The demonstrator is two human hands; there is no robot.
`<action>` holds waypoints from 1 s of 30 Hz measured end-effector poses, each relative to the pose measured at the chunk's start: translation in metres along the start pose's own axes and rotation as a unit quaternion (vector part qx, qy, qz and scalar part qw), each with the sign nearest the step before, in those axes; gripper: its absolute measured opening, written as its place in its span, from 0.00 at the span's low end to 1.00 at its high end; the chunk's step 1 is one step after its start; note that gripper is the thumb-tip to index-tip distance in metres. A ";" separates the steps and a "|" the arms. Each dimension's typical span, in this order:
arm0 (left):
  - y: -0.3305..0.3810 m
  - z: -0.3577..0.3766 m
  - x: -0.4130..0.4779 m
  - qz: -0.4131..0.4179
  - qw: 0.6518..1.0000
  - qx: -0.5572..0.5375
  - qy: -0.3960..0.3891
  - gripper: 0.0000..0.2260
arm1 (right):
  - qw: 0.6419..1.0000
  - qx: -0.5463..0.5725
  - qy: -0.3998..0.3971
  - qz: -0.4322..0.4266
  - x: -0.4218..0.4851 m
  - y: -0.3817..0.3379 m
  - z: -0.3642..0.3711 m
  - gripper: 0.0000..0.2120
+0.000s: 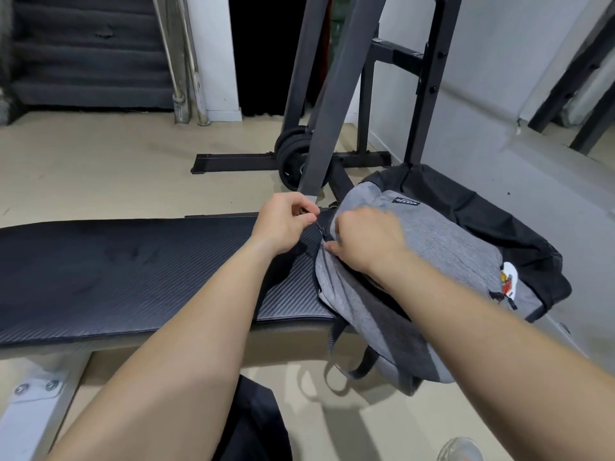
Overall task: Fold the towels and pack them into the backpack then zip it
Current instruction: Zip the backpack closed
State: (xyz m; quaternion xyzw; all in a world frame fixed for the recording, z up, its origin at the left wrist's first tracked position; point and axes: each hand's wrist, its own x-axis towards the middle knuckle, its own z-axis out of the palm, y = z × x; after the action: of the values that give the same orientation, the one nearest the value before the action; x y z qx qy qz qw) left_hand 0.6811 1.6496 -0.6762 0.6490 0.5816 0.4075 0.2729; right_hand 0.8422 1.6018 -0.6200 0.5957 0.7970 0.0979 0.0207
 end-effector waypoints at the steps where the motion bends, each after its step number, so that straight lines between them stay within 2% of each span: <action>1: -0.001 0.001 0.004 0.001 1.000 0.007 0.004 0.08 | 1.000 -0.001 -0.009 0.001 0.001 0.000 0.005 0.16; 3: -0.003 0.005 0.013 0.002 1.000 0.028 0.000 0.06 | 1.000 0.003 -0.012 -0.016 0.000 0.005 0.015 0.11; 8: -0.011 0.024 0.050 -0.006 1.000 0.025 0.004 0.11 | 0.997 0.025 -0.051 -0.054 0.001 0.022 0.019 0.19; 11: -0.014 0.039 0.063 -0.025 1.000 0.002 0.017 0.12 | 0.991 0.026 -0.108 -0.073 0.007 0.027 0.015 0.14; 13: -0.012 0.047 0.070 -0.031 0.999 -0.024 0.018 0.13 | 0.985 0.051 -0.150 -0.067 0.020 0.028 0.006 0.16; 14: -0.012 0.047 0.072 -0.036 0.998 -0.044 0.019 0.13 | 0.988 0.053 -0.136 -0.058 0.029 0.027 0.001 0.18; 17: -0.012 0.044 0.074 -0.046 0.991 -0.126 0.006 0.13 | 0.999 0.032 -0.026 0.001 0.060 0.022 -0.007 0.19; 21: -0.015 0.040 0.072 -0.057 0.981 -0.184 -0.006 0.08 | 0.996 0.021 -0.084 0.026 0.080 0.013 0.002 0.17; 23: -0.023 0.038 0.077 -0.055 0.981 -0.185 -0.013 0.08 | 0.998 0.024 -0.066 0.000 0.083 0.016 0.015 0.12; 24: -0.026 0.038 0.080 -0.053 0.982 -0.179 -0.021 0.08 | 0.998 0.037 -0.060 -0.009 0.083 0.021 0.022 0.11; 28: -0.030 0.046 0.109 -0.045 0.985 -0.160 -0.034 0.10 | 0.984 0.165 -0.070 -0.001 0.083 0.042 0.040 0.16; 30: -0.031 0.054 0.129 -0.038 0.989 -0.138 -0.041 0.12 | 0.981 0.185 -0.065 0.002 0.084 0.046 0.049 0.16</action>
State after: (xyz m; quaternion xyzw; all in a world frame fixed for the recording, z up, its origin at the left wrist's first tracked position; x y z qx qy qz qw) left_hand 0.7096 1.7873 -0.7028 0.5991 0.5320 0.4461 0.3988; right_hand 0.8691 1.7010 -0.6526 0.5963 0.7968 -0.0903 -0.0387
